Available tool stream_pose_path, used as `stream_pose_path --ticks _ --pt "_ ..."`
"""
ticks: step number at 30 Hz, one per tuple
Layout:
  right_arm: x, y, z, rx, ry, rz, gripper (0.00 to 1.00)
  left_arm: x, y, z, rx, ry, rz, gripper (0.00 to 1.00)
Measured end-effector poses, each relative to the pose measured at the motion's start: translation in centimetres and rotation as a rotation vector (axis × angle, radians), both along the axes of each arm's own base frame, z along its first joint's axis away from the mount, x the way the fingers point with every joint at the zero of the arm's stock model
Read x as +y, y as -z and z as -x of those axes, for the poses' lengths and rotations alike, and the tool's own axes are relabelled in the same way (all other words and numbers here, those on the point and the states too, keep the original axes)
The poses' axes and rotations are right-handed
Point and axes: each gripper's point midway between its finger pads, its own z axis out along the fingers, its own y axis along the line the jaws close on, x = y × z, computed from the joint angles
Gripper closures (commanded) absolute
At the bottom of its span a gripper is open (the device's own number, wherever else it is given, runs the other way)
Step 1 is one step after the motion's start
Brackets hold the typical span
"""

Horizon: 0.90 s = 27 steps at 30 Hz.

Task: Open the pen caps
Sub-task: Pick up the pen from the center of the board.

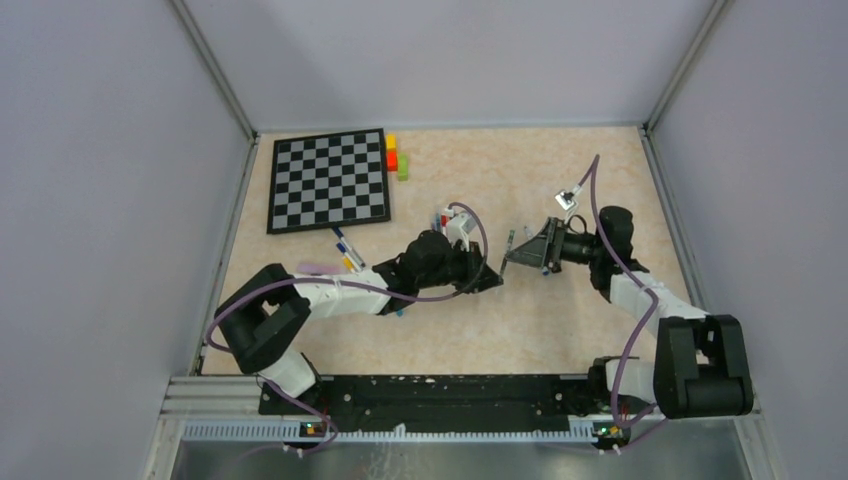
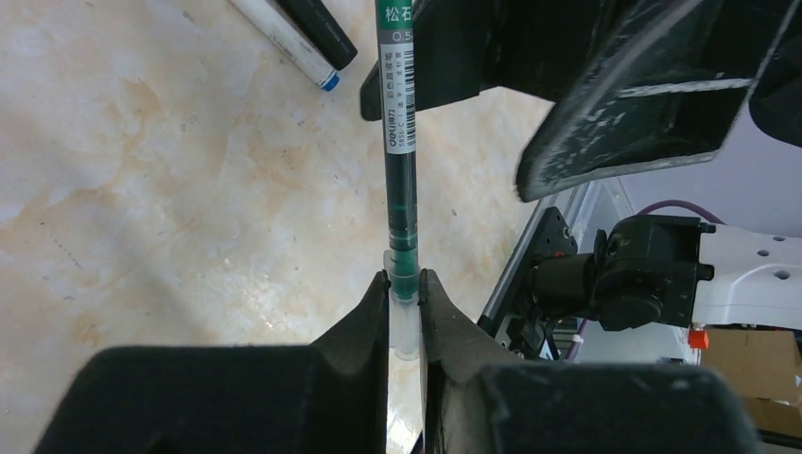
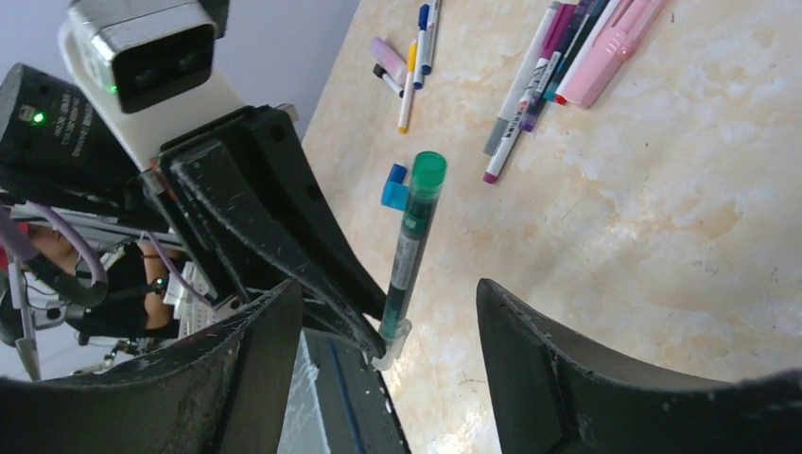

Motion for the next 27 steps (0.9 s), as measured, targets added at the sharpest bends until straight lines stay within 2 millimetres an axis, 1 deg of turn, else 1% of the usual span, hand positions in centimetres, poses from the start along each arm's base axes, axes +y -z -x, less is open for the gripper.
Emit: stream_pose_path --ticks 4,7,8,9,10,11,13,16,18,20,21,22,25,27 --pt "0.2 0.6 -0.3 0.026 0.019 0.01 0.47 -0.7 -0.3 0.2 -0.011 0.003 0.009 0.99" --pt "0.4 0.7 -0.3 0.035 0.018 0.01 0.58 -1.3 -0.3 0.5 -0.013 0.014 0.01 0.98" --pt "0.4 0.7 -0.3 0.038 0.017 0.008 0.65 -1.6 -0.3 0.6 -0.013 0.017 0.009 0.98" --pt "0.5 0.6 -0.3 0.037 0.014 0.004 0.8 -1.8 -0.2 0.7 -0.013 0.021 0.008 0.97" --pt "0.5 0.4 -0.3 0.035 0.012 -0.001 0.93 -1.9 -0.2 0.7 -0.013 0.023 0.007 0.96" --pt "0.6 0.2 -0.3 0.028 0.008 -0.006 1.0 -2.0 -0.1 0.8 -0.012 0.025 0.006 0.95" --pt "0.6 0.0 -0.3 0.015 0.005 -0.011 1.0 -2.1 -0.4 0.9 -0.015 0.028 0.015 0.91" --pt "0.7 -0.3 -0.5 -0.009 0.001 -0.014 1.0 -2.2 -0.8 0.9 -0.02 0.029 0.022 0.7" --pt "0.7 -0.6 -0.4 -0.018 -0.011 -0.023 1.0 -2.1 -1.1 0.9 -0.032 0.033 0.025 0.51" --pt "1.0 -1.1 0.1 -0.024 -0.044 -0.042 1.0 -1.6 -1.4 1.2 -0.041 0.032 0.03 0.3" --pt "1.1 -1.4 0.4 -0.032 -0.063 -0.052 1.0 -1.3 -1.6 1.5 -0.045 0.033 0.036 0.21" --pt "1.1 -1.7 0.6 -0.042 -0.08 -0.059 1.0 -0.9 -1.6 1.7 -0.054 0.037 0.036 0.14" --pt "1.3 -2.6 1.4 -0.092 -0.145 -0.08 1.0 0.4 -1.8 2.5 -0.071 0.055 0.056 0.02" --pt "1.4 -3.2 2.0 -0.127 -0.184 -0.089 1.0 1.2 -1.8 3.2 -0.083 0.076 0.068 0.01"
